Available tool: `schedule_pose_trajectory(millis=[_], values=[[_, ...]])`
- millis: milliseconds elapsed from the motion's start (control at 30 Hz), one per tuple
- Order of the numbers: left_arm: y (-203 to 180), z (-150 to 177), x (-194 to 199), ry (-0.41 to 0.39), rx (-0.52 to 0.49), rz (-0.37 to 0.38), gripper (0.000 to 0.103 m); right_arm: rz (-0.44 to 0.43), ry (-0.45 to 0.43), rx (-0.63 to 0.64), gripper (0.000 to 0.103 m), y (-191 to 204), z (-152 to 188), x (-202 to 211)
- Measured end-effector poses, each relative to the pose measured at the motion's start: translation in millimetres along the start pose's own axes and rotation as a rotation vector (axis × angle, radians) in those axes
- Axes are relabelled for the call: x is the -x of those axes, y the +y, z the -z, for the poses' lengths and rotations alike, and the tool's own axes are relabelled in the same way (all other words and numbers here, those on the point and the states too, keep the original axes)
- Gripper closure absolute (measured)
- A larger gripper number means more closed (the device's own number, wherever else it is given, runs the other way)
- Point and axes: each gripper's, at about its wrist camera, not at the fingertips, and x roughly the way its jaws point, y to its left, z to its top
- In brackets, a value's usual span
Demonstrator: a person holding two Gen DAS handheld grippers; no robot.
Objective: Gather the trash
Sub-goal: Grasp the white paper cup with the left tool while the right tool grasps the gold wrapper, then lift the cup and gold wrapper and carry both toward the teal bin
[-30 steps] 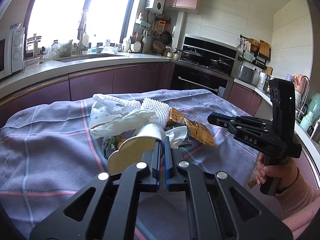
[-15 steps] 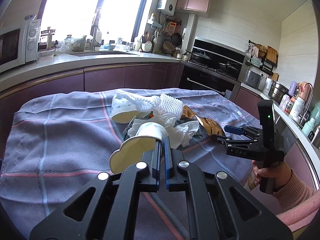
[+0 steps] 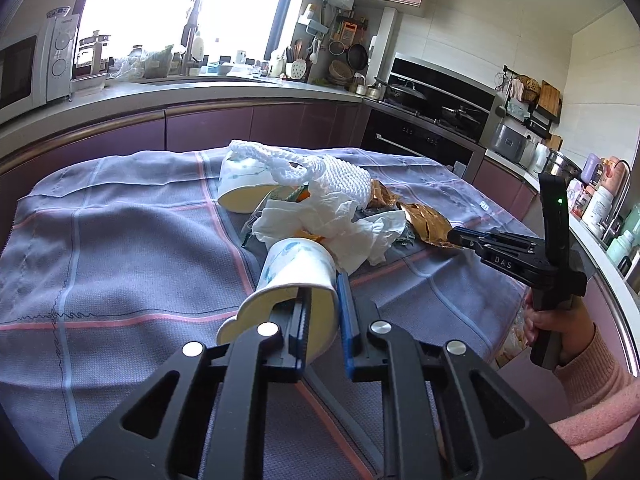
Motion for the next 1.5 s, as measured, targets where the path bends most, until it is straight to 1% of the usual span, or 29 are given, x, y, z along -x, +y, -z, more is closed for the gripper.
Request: schedule_pose_trajectory(millis=[33, 67, 100, 133, 333, 367, 400, 467, 500, 633, 700, 800, 833, 867, 900, 933, 967, 1100, 1167, 1300, 1400, 1500], values=[[0.6, 0.4, -0.9, -0.001, 0.000, -0.002, 0.089, 0.012, 0.001, 0.005, 0.094, 0.1, 0.2, -1.0], [0.4, 0.3, -0.9, -0.002, 0.000, -0.004, 0.089, 0.026, 0.008, 0.006, 0.066, 0.2, 0.7, -2.4], [1.3, 0.7, -1.3, -0.003, 0.000, -0.007, 0.089, 0.040, 0.010, 0.003, 0.034, 0.2, 1.6, -3.6], [1.8, 0.7, -1.0, -0.004, 0.002, -0.009, 0.089, 0.045, 0.002, 0.000, 0.029, 0.1, 2.3, -3.6], [5.8, 0.1, -0.3, -0.006, 0.017, -0.015, 0.089, -0.014, 0.056, -0.063, 0.030, -7.9, 4.7, -15.9], [5.8, 0.1, -0.2, -0.007, 0.017, -0.016, 0.089, -0.025, 0.060, -0.070, 0.032, -8.0, 4.7, -17.7], [5.8, 0.1, -0.3, -0.006, 0.018, -0.016, 0.089, -0.037, 0.063, -0.081, 0.041, -9.0, 4.3, -19.7], [5.9, 1.0, -0.3, -0.006, 0.020, -0.016, 0.089, -0.073, 0.069, -0.127, 0.051, -14.0, 3.6, -23.8], [5.2, 0.8, 0.2, -0.008, 0.018, -0.019, 0.089, -0.108, 0.068, -0.164, 0.053, -18.1, 3.2, -25.1], [5.2, 1.5, 1.5, -0.010, 0.014, -0.024, 0.089, -0.211, 0.050, -0.288, 0.054, -33.0, 0.6, -27.2], [5.1, 1.4, 1.5, -0.010, 0.016, -0.024, 0.089, -0.270, 0.059, -0.359, 0.046, -40.0, 0.4, -32.2], [4.9, 1.6, 1.7, -0.012, 0.016, -0.028, 0.089, -0.311, 0.058, -0.419, 0.047, -47.2, -0.1, -35.8], [4.7, 1.4, 1.6, -0.012, 0.015, -0.030, 0.089, -0.321, 0.060, -0.436, 0.051, -49.5, -0.4, -36.9], [5.0, 1.7, 1.5, -0.013, 0.015, -0.031, 0.089, -0.337, 0.063, -0.459, 0.060, -51.8, -0.2, -38.3], [5.1, 2.2, 2.2, -0.014, 0.014, -0.033, 0.089, -0.357, 0.067, -0.485, 0.077, -55.9, 0.5, -40.3], [5.2, 1.9, 2.1, -0.015, 0.015, -0.034, 0.089, -0.371, 0.075, -0.502, 0.085, -58.1, 1.4, -42.4], [5.4, 2.5, 2.6, -0.016, 0.015, -0.035, 0.089, -0.372, 0.071, -0.509, 0.088, -59.3, 3.1, -41.9], [4.6, 1.7, 8.4, -0.022, 0.010, -0.034, 0.097, -0.356, 0.023, -0.458, 0.097, -52.6, 0.9, -27.1], [4.4, 1.7, 14.2, -0.029, 0.002, -0.037, 0.099, -0.348, -0.001, -0.415, 0.098, -45.5, -4.5, -14.7], [10.1, 2.1, 33.8, -0.054, 0.006, -0.046, 0.099, -0.338, -0.059, -0.319, 0.099, -28.4, -15.0, 14.9], [18.8, 1.9, 54.9, -0.084, 0.015, -0.063, 0.099, -0.377, -0.096, -0.255, 0.099, -11.6, -24.8, 35.1], [30.3, 2.4, 78.1, -0.114, 0.022, -0.101, 0.099, -0.461, -0.105, -0.180, 0.099, 15.5, -36.1, 46.2]])
